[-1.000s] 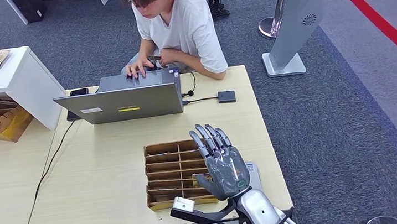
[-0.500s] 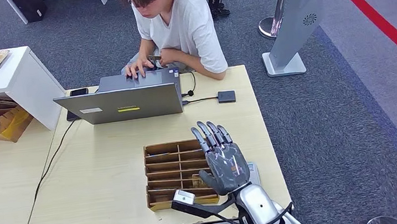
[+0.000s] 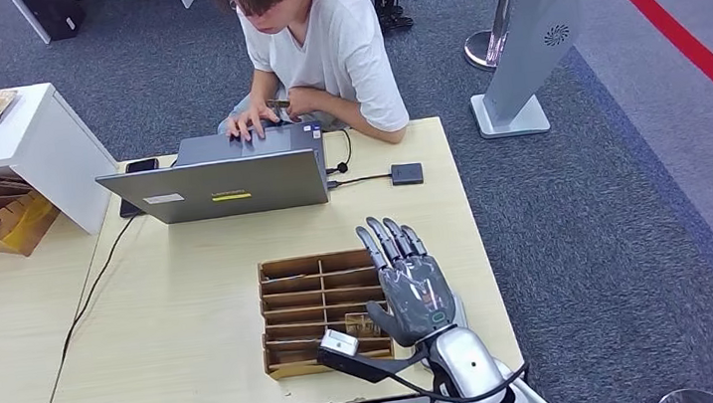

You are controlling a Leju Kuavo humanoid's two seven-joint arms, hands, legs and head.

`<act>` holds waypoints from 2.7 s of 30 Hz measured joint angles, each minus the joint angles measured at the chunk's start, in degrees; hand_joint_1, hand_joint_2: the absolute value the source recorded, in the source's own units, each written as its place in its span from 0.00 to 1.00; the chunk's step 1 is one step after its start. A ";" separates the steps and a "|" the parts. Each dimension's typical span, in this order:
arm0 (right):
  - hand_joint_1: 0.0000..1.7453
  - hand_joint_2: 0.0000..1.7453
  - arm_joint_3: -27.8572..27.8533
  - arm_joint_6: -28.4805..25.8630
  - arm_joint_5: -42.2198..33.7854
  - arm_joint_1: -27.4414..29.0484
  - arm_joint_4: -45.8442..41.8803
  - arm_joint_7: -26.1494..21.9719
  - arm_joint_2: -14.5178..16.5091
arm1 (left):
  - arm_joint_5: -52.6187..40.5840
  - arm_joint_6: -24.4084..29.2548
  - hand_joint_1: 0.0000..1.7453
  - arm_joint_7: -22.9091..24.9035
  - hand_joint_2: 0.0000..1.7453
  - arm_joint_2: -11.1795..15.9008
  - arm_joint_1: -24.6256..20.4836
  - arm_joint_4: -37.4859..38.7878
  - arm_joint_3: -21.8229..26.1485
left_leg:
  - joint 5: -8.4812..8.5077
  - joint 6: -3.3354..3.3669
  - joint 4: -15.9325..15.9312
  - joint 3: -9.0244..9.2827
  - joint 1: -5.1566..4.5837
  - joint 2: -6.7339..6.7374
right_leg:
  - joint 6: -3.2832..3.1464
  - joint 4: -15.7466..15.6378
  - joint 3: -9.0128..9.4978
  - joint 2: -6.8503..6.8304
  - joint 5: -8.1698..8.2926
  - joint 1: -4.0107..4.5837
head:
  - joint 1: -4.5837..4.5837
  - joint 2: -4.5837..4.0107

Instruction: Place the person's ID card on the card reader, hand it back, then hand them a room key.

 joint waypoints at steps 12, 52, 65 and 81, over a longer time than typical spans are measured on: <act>0.10 1.00 -0.80 0.54 -0.18 -0.76 1.85 0.00 0.28 | -0.21 -0.24 0.00 0.01 1.00 0.03 -0.40 0.00 -0.45 | 0.00 0.00 0.00 0.00 0.00 0.00 | 0.00 0.00 0.00 0.00 0.00 0.00 | 0.00 0.00; 0.29 1.00 -0.54 2.34 -0.54 -5.02 8.49 -0.70 3.25 | -0.48 -1.64 0.00 -0.36 1.00 0.07 -1.16 -0.07 -1.81 | 0.00 0.00 0.00 0.00 0.00 0.00 | 0.00 0.00 0.00 0.00 0.00 0.00 | 0.00 0.00; 0.36 1.00 -0.45 2.34 -0.69 -5.50 9.25 -0.70 3.50 | -0.48 -1.69 0.00 -0.36 1.00 0.13 -1.27 -0.07 -1.93 | 0.00 0.00 0.00 0.00 0.00 0.00 | 0.00 0.00 0.00 0.00 0.00 0.00 | 0.00 0.00; 0.70 1.00 -0.27 2.42 -1.42 -5.97 9.75 -0.70 3.50 | -0.39 -1.93 0.00 -0.35 1.00 0.22 -1.31 -0.09 -2.76 | 0.00 0.00 0.00 0.00 0.00 0.00 | 0.00 0.00 0.00 0.00 0.00 0.00 | 0.00 0.00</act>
